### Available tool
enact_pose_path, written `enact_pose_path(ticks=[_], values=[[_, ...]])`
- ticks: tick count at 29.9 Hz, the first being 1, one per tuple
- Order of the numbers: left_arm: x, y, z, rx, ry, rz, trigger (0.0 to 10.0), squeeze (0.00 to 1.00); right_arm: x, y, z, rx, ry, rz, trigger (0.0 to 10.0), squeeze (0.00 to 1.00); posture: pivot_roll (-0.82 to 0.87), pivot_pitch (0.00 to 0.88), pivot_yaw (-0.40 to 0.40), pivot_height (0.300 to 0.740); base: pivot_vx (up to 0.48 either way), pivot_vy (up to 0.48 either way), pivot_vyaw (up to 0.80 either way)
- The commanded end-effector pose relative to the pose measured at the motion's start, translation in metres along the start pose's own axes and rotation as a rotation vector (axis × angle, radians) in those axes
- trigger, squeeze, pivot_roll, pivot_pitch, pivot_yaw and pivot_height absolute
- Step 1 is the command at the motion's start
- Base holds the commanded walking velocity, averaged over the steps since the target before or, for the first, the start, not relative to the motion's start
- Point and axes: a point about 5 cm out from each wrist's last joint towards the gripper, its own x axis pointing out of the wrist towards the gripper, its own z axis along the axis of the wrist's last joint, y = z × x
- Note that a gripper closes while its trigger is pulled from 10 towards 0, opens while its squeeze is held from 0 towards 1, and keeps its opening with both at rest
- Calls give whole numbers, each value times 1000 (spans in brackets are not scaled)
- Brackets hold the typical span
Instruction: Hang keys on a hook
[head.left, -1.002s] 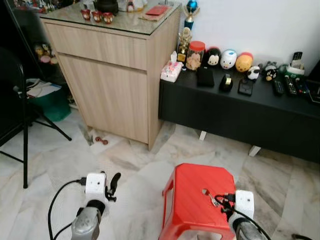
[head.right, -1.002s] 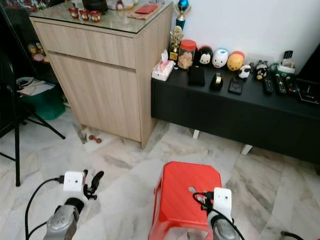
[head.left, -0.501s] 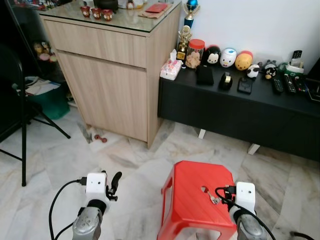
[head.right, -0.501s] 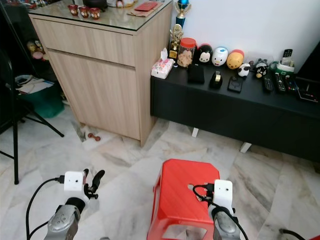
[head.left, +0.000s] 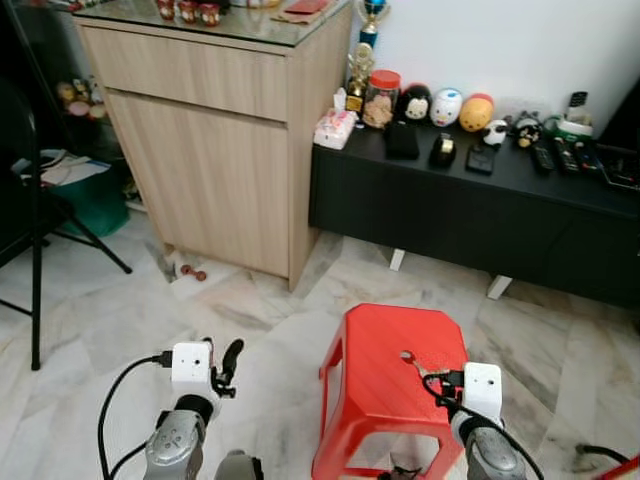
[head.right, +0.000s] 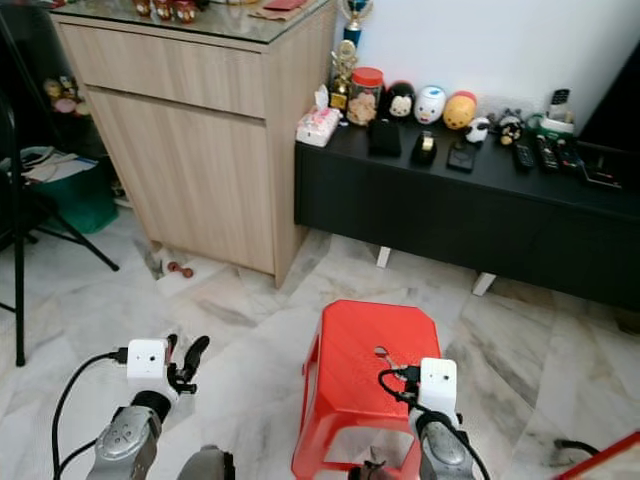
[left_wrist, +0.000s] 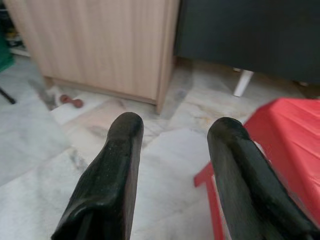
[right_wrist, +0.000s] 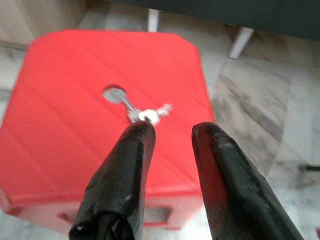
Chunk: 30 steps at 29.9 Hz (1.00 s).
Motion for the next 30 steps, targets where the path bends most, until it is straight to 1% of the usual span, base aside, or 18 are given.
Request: enact_pose_path(ticks=[1,9,10,12,15,28,30], values=[[3,-3,4,-3,-10,-10,10000,0,0,-2,-1,4,8,-2,10000,0,133,32,-75,652,0,0,0],[5,-5,7,-6,-18,-11,10000,0,0,0,-5,7,45,5,10000,0,134,27,-75,652,0,0,0],[5,-5,7,-6,-18,-11,10000,0,0,0,-5,7,45,5,10000,0,134,27,-75,652,0,0,0],[7,-6,10,-8,-25,-13,10000,0,0,1,-1,-1,21,18,10000,0,133,32,-76,633,0,0,0],[9,-6,12,-9,-31,-13,10000,0,0,1,0,10,9,18,10000,0,133,32,-76,633,0,0,0],[15,-7,20,-18,-53,-3,10000,0,1,4,-2,-2,34,33,10000,0,128,54,-83,633,0,0,0],[16,-7,20,-18,-51,-2,10000,0,1,4,-2,-12,47,28,10000,0,129,55,-82,619,0,0,0]])
